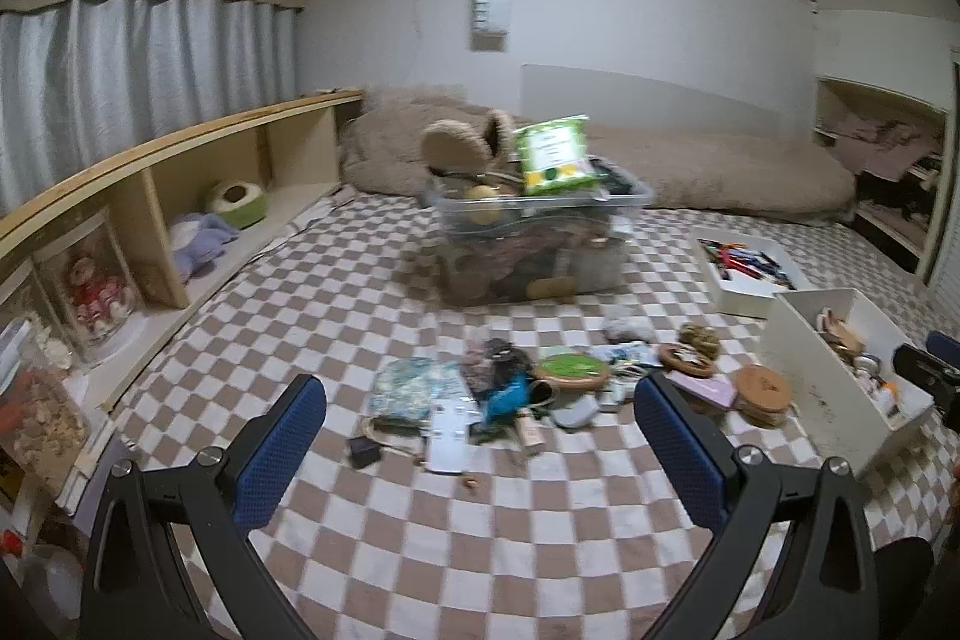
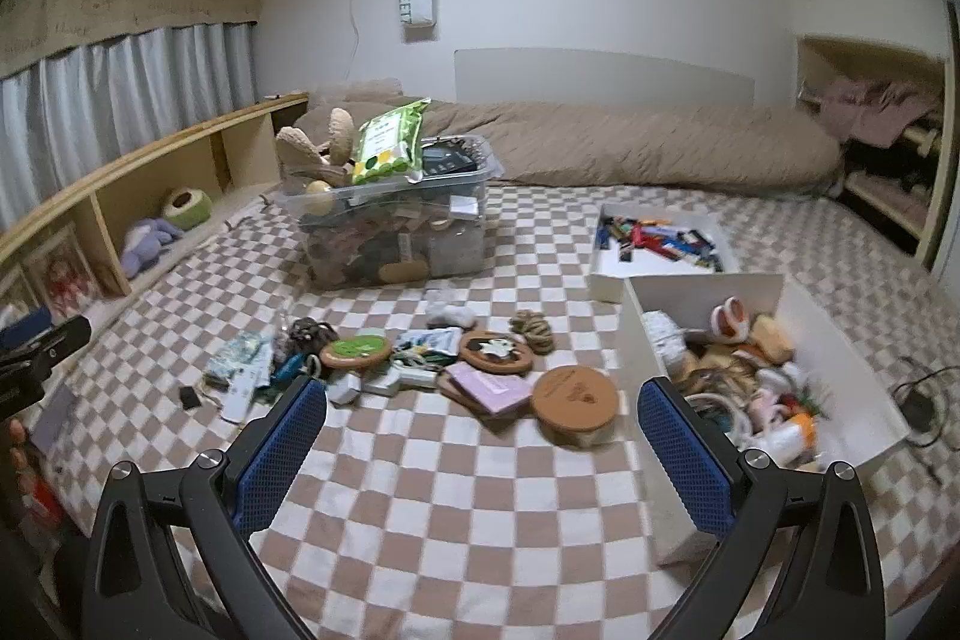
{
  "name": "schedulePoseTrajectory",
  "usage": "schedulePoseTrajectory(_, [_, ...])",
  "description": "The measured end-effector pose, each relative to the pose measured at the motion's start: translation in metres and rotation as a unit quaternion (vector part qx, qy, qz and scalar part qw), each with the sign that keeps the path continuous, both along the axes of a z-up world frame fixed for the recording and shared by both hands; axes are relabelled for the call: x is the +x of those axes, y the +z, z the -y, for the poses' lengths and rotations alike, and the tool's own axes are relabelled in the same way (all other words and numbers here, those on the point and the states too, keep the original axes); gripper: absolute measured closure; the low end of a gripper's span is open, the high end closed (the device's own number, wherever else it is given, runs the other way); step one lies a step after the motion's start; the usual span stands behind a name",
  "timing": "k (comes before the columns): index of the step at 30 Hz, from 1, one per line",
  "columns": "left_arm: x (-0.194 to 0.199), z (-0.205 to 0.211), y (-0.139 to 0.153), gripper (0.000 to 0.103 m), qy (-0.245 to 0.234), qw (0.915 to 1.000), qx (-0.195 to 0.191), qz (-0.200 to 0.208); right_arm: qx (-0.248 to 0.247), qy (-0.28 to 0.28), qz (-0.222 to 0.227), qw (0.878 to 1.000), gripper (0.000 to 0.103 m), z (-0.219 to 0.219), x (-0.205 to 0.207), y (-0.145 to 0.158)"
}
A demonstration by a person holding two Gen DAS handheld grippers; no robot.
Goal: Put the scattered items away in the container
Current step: 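Move the left tool toward the black wallet while the right tool approaches the lilac envelope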
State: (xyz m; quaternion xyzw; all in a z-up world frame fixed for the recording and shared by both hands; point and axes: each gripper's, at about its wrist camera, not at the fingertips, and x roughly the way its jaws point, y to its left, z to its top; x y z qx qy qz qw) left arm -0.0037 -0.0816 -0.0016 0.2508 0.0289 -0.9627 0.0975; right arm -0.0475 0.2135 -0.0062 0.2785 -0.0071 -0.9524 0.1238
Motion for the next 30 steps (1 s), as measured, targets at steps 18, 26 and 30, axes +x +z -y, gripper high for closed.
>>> schedulePoseTrajectory(18, [-0.059,0.077,-0.065,0.0,0.022,0.9917,0.071,0.105,-0.046,0.033,0.044,0.997,0.0,0.026,-0.042,-0.027])
schedulePoseTrajectory(26, [-0.103,0.096,-0.1,0.0,0.015,0.9834,0.058,0.171,-0.027,0.046,0.044,0.998,0.0,0.038,-0.052,-0.042])
schedulePoseTrajectory(30, [-0.122,0.117,-0.121,0.0,0.027,0.9757,0.082,0.201,-0.027,0.051,0.069,0.996,0.0,0.04,-0.059,-0.057])
